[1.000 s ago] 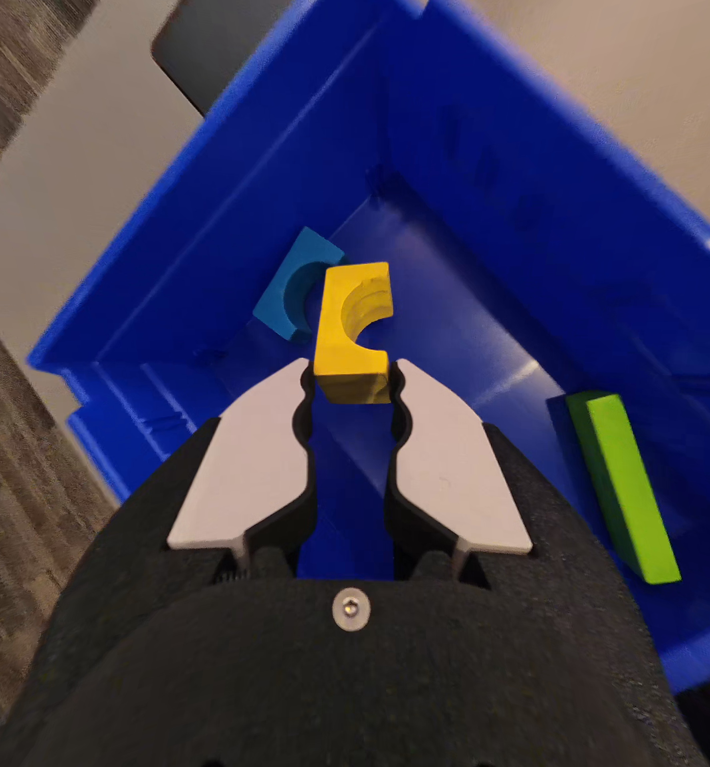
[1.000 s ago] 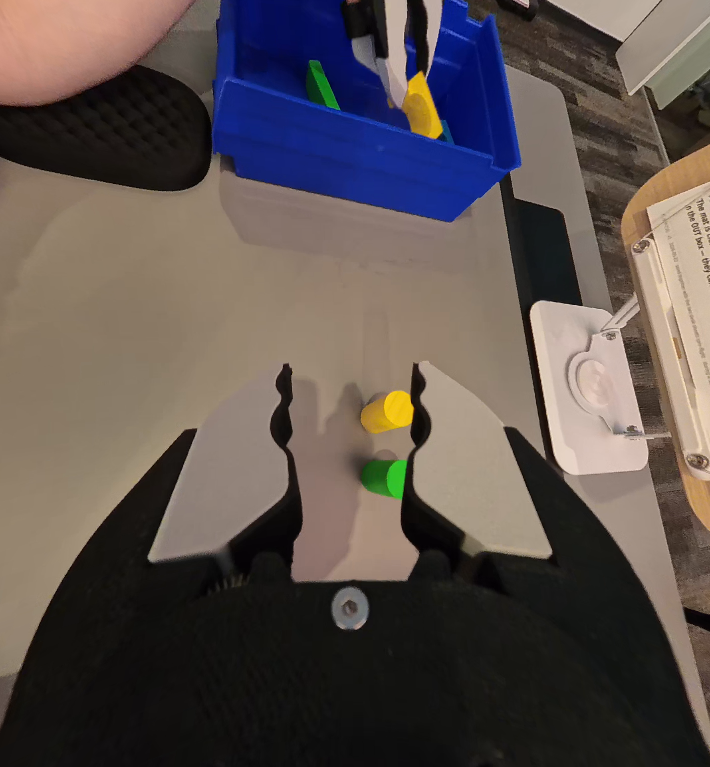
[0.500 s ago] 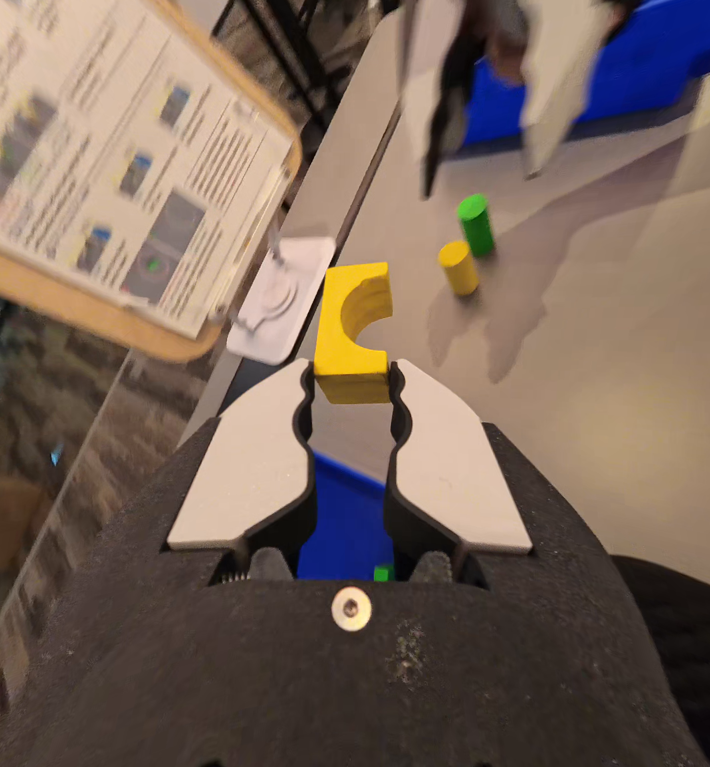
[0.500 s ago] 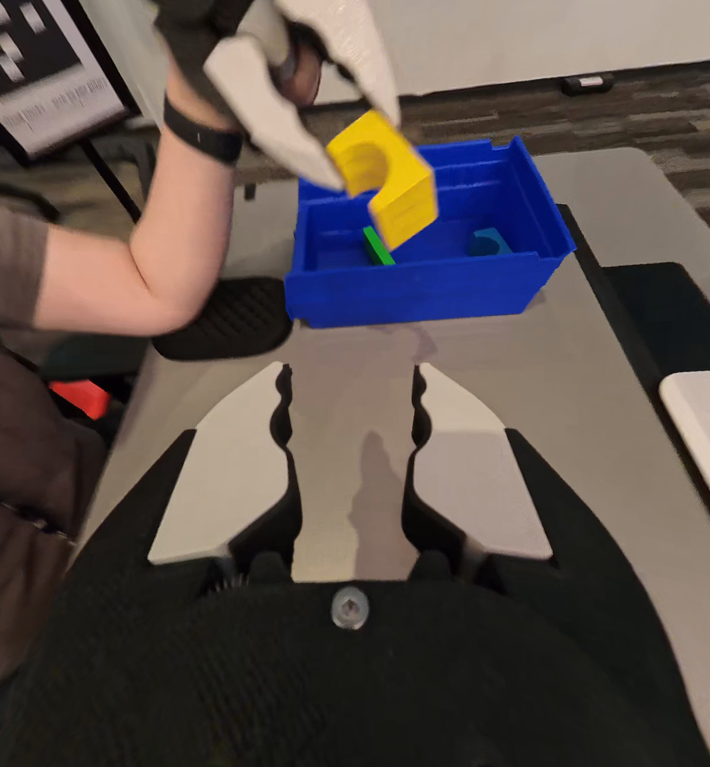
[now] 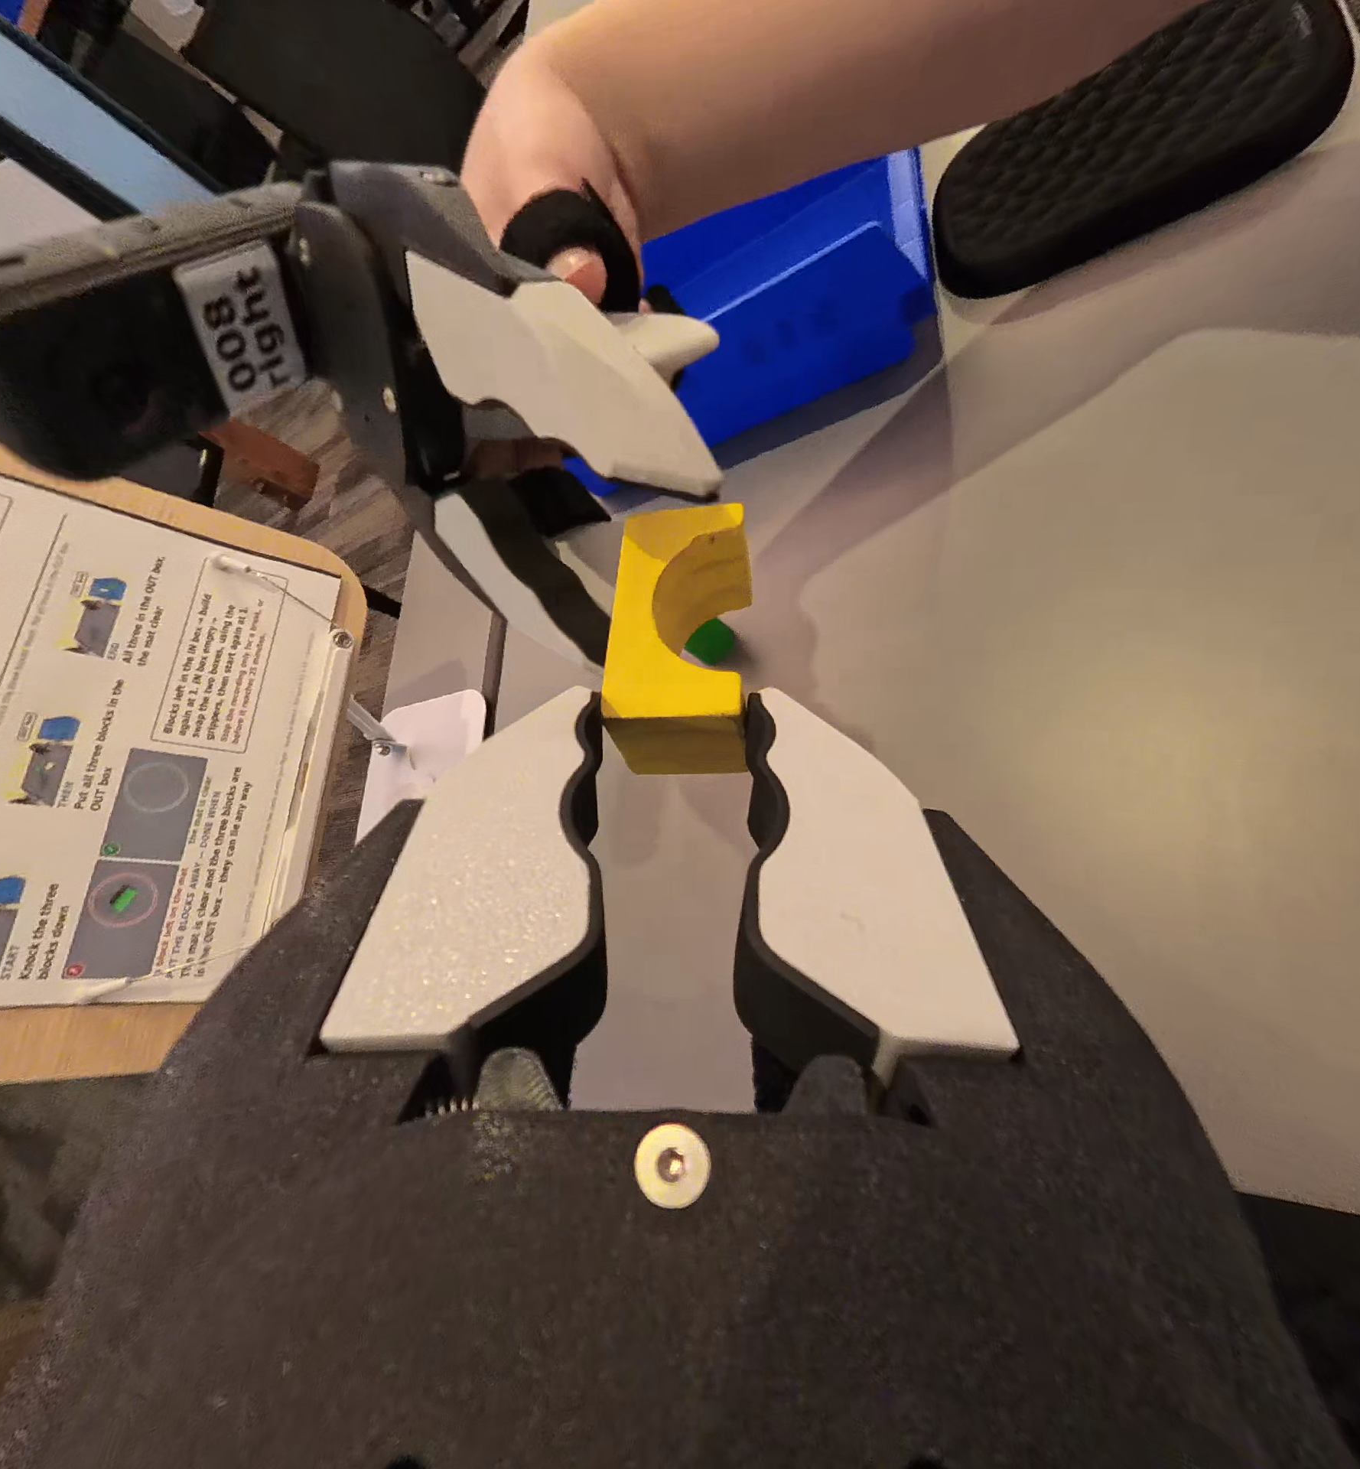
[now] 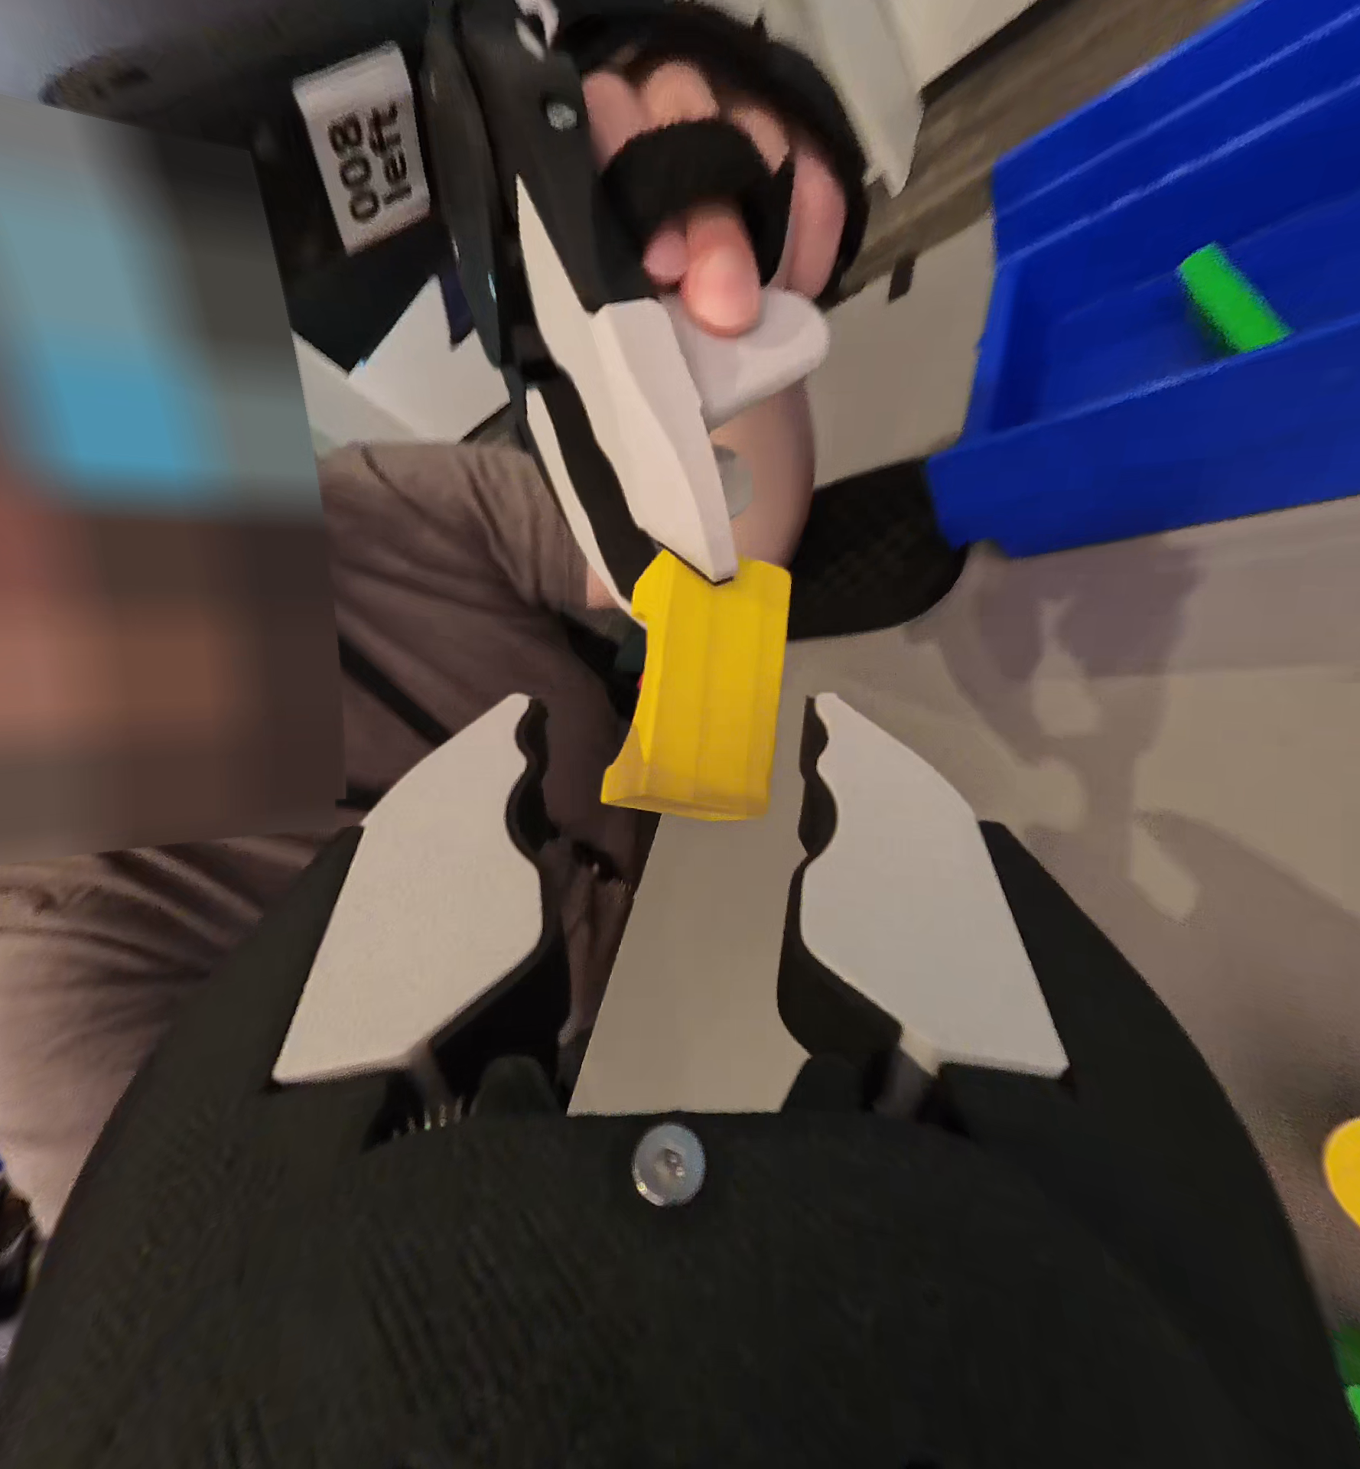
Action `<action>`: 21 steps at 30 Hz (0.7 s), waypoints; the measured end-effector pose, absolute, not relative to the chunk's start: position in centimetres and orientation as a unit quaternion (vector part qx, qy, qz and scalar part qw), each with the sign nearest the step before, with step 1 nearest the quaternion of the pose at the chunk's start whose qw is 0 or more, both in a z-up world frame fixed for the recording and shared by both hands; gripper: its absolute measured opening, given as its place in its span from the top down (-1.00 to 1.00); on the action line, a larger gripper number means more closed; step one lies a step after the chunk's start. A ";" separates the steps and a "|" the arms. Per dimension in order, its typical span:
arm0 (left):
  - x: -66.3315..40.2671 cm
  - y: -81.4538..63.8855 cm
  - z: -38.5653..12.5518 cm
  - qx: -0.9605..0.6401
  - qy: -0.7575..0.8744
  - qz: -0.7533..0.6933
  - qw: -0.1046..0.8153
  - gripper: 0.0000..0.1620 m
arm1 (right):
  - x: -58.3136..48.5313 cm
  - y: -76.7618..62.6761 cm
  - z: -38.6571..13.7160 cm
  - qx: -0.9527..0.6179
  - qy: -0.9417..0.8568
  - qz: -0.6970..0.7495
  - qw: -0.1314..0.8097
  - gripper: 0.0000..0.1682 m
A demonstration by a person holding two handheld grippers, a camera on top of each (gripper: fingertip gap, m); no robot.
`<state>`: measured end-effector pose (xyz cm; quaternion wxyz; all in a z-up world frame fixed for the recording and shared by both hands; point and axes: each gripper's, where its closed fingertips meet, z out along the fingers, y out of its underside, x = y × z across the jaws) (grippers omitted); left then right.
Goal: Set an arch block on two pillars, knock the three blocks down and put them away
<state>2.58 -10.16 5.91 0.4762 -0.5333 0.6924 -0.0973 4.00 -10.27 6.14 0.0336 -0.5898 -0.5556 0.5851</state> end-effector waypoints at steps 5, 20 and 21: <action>3.6 -11.5 5.8 -0.512 0.710 -0.105 0.471 0.57 | 4.4 -11.9 5.5 -0.580 -0.586 0.564 -0.038 0.42; 4.4 -12.3 4.9 -0.498 0.730 -0.090 0.459 0.57 | 4.9 -12.3 4.6 -0.573 -0.620 0.531 -0.074 0.58; 4.4 -12.1 4.8 -0.502 0.728 -0.087 0.459 0.57 | 5.0 -12.1 4.4 -0.575 -0.622 0.528 -0.062 0.59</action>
